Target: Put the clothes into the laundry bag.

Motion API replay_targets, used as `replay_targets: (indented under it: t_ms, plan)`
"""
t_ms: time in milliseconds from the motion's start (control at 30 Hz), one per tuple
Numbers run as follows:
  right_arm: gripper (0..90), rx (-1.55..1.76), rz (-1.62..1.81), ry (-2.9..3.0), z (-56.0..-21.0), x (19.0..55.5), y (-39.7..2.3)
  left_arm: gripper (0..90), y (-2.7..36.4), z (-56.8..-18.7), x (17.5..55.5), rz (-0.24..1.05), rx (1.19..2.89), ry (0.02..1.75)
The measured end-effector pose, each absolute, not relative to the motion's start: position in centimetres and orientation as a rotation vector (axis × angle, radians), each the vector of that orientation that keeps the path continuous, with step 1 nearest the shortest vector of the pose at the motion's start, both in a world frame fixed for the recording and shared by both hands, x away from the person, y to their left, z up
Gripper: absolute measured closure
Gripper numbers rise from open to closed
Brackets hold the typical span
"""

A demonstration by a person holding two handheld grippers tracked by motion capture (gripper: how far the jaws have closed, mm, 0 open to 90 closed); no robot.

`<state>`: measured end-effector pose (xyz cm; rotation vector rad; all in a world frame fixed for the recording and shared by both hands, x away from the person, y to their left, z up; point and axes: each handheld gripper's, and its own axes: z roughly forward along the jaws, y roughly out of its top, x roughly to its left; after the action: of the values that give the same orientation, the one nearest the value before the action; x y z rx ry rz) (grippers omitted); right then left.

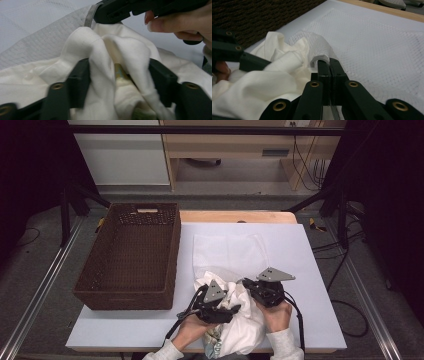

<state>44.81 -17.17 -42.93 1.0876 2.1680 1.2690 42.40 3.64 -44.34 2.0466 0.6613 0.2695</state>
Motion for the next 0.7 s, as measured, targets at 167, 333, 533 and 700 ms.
replay_targets:
  t_ms: [167, 333, 533, 700]
  plan:
    - [89.0, 1.089, 1.272, 2.169, -43.0, 44.8, -17.1, 66.7, 3.2, -43.8, 41.2, 0.334, 2.058, 0.608]
    - [89.0, 1.1, 1.288, 2.157, -42.9, 44.8, -17.1, 69.9, 2.1, -42.5, 39.5, 0.349, 2.087, 0.481]
    - [89.0, 1.09, 1.315, 2.143, -42.5, 44.5, -17.3, 69.2, 1.3, -43.7, 41.7, 0.333, 2.113, 0.569]
    - [89.0, 1.051, 1.297, 2.154, -41.8, 43.6, -17.0, 67.2, 1.0, -44.0, 42.2, 0.367, 2.143, 0.579]
